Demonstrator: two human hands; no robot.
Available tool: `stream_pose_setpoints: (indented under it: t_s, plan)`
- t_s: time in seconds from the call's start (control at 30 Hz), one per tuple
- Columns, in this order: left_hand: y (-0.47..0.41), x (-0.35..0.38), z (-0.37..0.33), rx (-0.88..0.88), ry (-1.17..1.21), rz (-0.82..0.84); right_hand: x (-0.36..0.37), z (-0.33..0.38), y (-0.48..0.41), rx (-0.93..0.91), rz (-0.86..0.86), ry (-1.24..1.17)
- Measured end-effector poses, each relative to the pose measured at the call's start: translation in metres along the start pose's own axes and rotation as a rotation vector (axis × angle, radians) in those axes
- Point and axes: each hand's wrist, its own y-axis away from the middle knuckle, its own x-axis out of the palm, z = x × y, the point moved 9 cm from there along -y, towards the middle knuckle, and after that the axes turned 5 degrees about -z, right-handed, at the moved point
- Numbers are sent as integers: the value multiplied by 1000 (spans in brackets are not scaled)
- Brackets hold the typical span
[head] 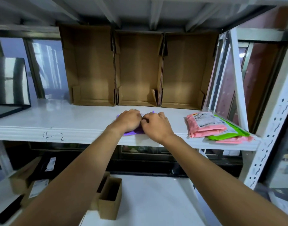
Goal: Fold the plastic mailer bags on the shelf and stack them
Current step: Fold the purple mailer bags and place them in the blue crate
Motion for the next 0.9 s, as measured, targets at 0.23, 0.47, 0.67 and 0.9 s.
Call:
stream_pose_setpoints:
  t_s: [0.23,0.47,0.67,0.9]
  plan:
    - [14,16,5,42,-98,45,5,-1,-34,134,-83,27]
    - [13,18,-2,71,-131,77,32,-17,-47,27,70,185]
    - [15,19,-4,89,-150,107,51,-20,-50,-22,262,189]
    - [11,26,3,15,-143,128,58,-23,-54,-30,344,183]
